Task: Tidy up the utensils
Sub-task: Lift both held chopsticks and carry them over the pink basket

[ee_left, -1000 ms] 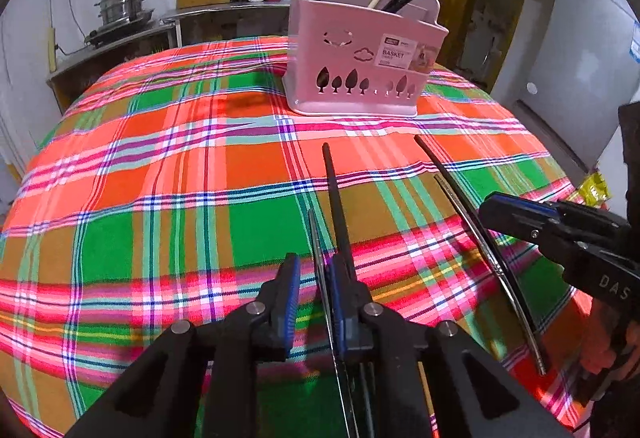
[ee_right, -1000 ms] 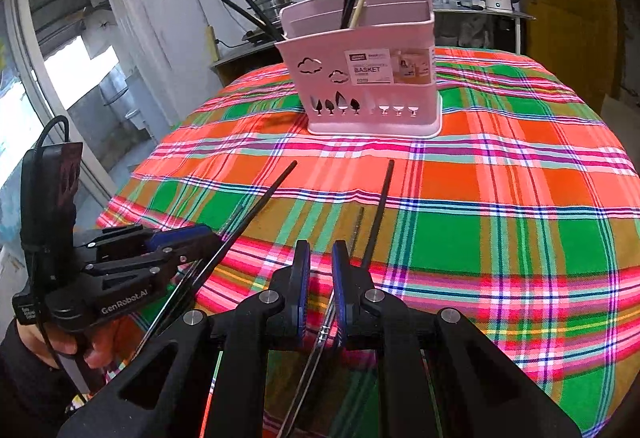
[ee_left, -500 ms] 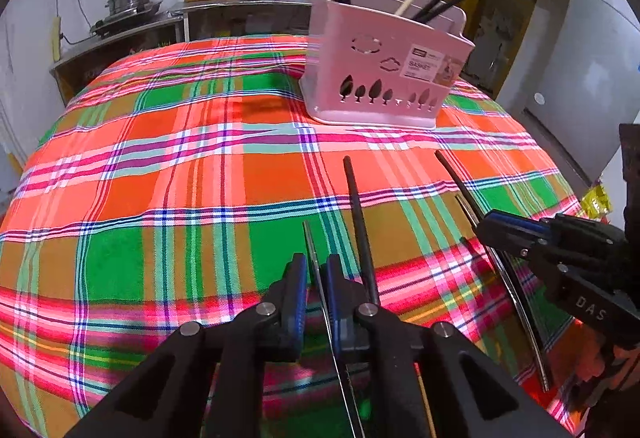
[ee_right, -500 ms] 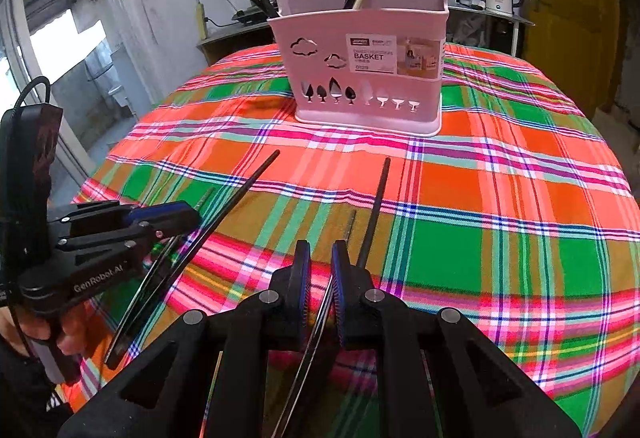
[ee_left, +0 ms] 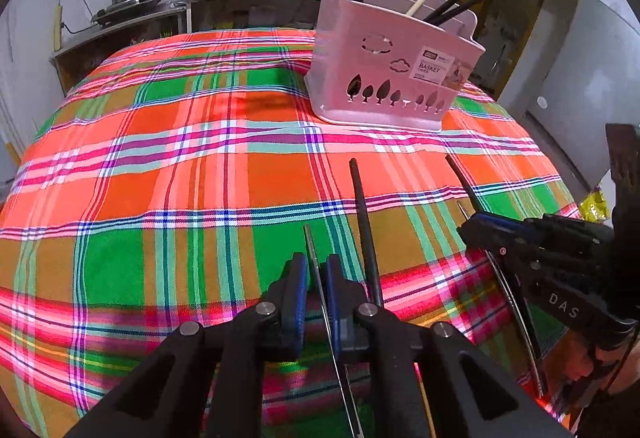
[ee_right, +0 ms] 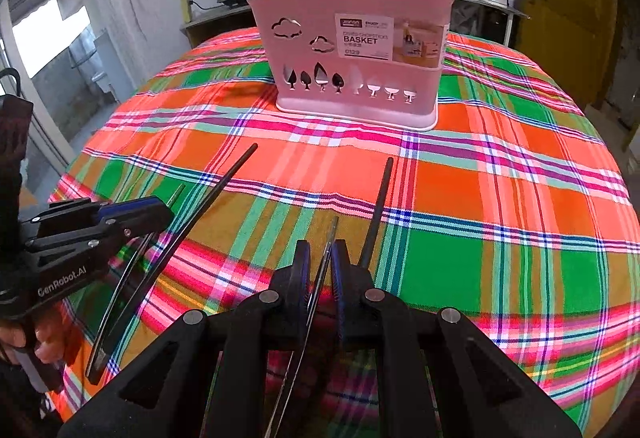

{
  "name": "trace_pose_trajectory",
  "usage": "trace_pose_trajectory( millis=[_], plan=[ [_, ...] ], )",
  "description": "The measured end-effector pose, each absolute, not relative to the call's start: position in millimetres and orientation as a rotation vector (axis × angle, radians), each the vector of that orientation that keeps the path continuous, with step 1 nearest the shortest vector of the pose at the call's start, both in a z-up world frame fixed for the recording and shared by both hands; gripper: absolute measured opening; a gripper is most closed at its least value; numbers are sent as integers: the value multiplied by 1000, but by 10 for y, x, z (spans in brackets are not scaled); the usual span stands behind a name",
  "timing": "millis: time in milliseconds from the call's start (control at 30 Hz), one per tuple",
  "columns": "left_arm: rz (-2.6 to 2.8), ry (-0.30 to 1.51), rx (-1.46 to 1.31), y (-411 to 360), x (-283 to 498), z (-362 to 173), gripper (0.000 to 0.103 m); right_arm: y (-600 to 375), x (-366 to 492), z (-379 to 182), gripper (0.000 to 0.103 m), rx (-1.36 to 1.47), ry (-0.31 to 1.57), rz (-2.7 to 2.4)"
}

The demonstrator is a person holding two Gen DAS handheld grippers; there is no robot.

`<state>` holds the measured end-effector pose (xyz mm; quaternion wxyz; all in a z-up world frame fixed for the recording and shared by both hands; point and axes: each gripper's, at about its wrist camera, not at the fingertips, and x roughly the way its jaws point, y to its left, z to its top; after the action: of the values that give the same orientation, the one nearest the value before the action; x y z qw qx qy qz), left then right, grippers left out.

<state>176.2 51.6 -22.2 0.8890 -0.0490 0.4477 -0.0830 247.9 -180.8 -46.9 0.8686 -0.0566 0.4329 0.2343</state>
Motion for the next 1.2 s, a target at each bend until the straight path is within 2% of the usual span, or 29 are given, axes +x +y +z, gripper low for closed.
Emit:
trace_pose_trajectory(
  millis=[233, 467, 933, 1200],
  plan=[
    [-169, 947, -91, 498, 1793, -202, 5, -1769, 2501, -450, 4, -123, 916, 485],
    [-197, 933, -123, 537, 1782, -70, 4, -1854, 2439, -231, 4, -75, 859, 518],
    [-252, 750, -74, 488, 1732, 852, 4, -2024, 2372, 523, 4, -11, 675, 550],
    [-263, 693, -58, 486, 1679, 1136, 4, -2097, 2300, 850, 4, 0, 589, 544]
  ],
)
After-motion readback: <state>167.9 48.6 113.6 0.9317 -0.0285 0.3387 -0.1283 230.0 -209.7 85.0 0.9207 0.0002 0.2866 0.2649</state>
